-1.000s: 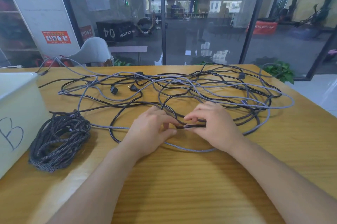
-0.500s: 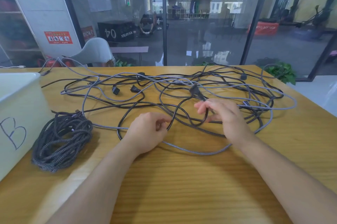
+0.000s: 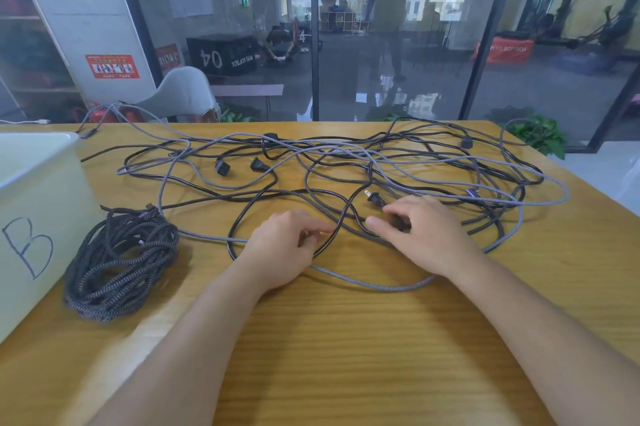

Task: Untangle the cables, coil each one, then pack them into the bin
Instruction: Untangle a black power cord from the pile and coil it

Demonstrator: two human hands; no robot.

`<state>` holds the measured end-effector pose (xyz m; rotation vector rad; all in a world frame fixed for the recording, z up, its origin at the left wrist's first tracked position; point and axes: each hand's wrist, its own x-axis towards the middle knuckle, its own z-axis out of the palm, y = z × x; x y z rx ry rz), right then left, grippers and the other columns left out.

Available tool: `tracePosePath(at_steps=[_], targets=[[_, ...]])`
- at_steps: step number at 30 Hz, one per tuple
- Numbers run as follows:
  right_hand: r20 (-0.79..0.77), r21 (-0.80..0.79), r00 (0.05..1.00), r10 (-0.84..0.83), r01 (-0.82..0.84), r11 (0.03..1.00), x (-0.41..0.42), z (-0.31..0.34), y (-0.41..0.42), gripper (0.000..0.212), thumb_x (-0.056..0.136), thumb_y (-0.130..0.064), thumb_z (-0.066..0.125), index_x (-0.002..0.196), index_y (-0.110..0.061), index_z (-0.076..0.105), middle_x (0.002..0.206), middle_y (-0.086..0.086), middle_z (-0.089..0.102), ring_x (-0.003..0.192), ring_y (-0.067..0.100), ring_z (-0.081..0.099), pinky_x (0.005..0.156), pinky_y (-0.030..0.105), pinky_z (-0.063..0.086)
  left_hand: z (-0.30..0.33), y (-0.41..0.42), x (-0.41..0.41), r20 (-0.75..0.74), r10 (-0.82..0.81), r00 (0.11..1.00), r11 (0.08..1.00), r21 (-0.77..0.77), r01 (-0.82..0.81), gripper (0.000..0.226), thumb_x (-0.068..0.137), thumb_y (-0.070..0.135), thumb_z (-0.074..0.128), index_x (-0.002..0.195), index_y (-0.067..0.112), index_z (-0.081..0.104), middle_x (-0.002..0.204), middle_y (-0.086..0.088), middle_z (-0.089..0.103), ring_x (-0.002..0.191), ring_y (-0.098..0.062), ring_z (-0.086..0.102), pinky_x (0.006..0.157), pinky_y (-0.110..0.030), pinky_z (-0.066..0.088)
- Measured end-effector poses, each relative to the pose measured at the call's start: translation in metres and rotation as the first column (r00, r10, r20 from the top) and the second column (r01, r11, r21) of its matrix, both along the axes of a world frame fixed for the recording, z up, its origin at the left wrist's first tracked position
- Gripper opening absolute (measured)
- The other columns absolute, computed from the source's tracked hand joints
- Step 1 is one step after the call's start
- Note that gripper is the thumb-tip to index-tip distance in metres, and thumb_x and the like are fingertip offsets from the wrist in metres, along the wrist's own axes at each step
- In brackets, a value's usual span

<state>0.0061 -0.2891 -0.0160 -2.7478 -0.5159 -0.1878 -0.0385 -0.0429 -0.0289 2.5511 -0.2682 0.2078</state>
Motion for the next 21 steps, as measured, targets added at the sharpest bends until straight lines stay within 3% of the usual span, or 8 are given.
tracePosePath(at_steps=[2,3,6,9,12,15,17,21], targets=[[-0.053,-0.089,0.998,0.041,-0.045,0.995,-0.006,0.0,0.007,0.082,0.085,-0.084,0.048,0.145,-0.029,0.059,0.15,-0.01,0.051,0.14,0.015,0.041,0.114,0.036,0.035,-0.001,-0.001,-0.001,-0.024,-0.044,0.999,0.999,0.0,0.044,0.049,0.1,0.007,0.052,0.131,0.042,0.069,0.104,0.019,0.06,0.1,-0.007,0.057,0.091,-0.039,0.053],[-0.061,-0.112,0.996,0.069,-0.076,0.991,-0.007,-0.002,0.009,0.081,0.084,-0.082,0.053,0.147,-0.03,0.057,0.153,-0.01,0.047,0.142,0.015,0.038,0.116,0.036,0.033,-0.002,-0.002,-0.001,-0.029,-0.063,0.998,0.998,0.005,0.064,0.051,0.099,0.006,0.052,0.131,0.043,0.068,0.106,0.018,0.06,0.102,-0.006,0.057,0.092,-0.039,0.053],[0.003,-0.049,0.991,0.131,-0.131,0.99,-0.005,-0.005,0.01,0.046,0.093,-0.061,0.063,0.129,-0.032,0.067,0.139,-0.014,0.054,0.128,0.012,0.048,0.102,0.029,0.04,-0.003,-0.003,-0.002,-0.017,-0.083,0.996,0.997,-0.004,0.083,0.051,0.099,0.006,0.053,0.131,0.043,0.069,0.107,0.018,0.06,0.101,-0.006,0.057,0.091,-0.038,0.053],[0.016,-0.033,0.983,0.183,-0.183,0.983,-0.001,-0.003,0.008,0.01,0.098,-0.042,0.066,0.103,-0.034,0.067,0.126,-0.017,0.06,0.104,0.005,0.054,0.089,0.026,0.043,-0.004,-0.003,0.0,0.046,0.013,0.999,1.0,0.016,-0.014,0.039,0.1,0.013,0.057,0.121,0.041,0.073,0.108,0.018,0.065,0.093,-0.003,0.058,0.084,-0.035,0.056],[-0.018,-0.025,0.972,0.233,-0.234,0.972,-0.001,-0.002,0.004,0.001,0.102,-0.032,0.063,0.102,-0.033,0.064,0.119,-0.018,0.061,0.091,0.001,0.055,0.083,0.024,0.044,-0.003,0.001,0.002,0.094,0.195,0.976,0.98,0.025,-0.198,0.026,0.1,0.021,0.061,0.117,0.037,0.073,0.102,0.016,0.066,0.088,-0.003,0.058,0.077,-0.027,0.055],[-0.069,0.1,0.971,0.229,-0.222,0.97,-0.005,0.001,0.0,0.017,0.108,-0.031,0.052,0.117,-0.025,0.065,0.105,-0.017,0.066,0.092,0.003,0.062,0.083,0.025,0.05,-0.003,0.006,0.003,0.116,0.284,0.952,0.958,0.014,-0.287,0.025,0.097,0.028,0.067,0.12,0.034,0.074,0.102,0.016,0.067,0.092,-0.007,0.059,0.077,-0.028,0.053],[-0.126,0.201,0.967,0.222,-0.195,0.96,-0.005,0.001,-0.003,0.014,0.11,-0.033,0.046,0.111,-0.028,0.06,0.092,-0.013,0.069,0.08,0.003,0.063,0.075,0.028,0.052,-0.004,0.005,0.003,0.115,0.28,0.953,0.958,0.023,-0.284,0.027,0.096,0.032,0.069,0.123,0.035,0.074,0.107,0.017,0.068,0.1,-0.009,0.061,0.08,-0.029,0.053],[-0.217,0.486,0.938,0.269,-0.135,0.863,-0.001,-0.003,-0.003,0.01,0.111,-0.029,0.043,0.106,-0.027,0.052,0.097,0.001,0.075,0.068,0.01,0.063,0.076,0.041,0.057,-0.005,0.003,0.004,0.116,0.184,0.976,0.977,0.085,-0.194,0.03,0.098,0.03,0.068,0.127,0.036,0.073,0.131,0.017,0.065,0.123,-0.013,0.055,0.098,-0.034,0.052]])
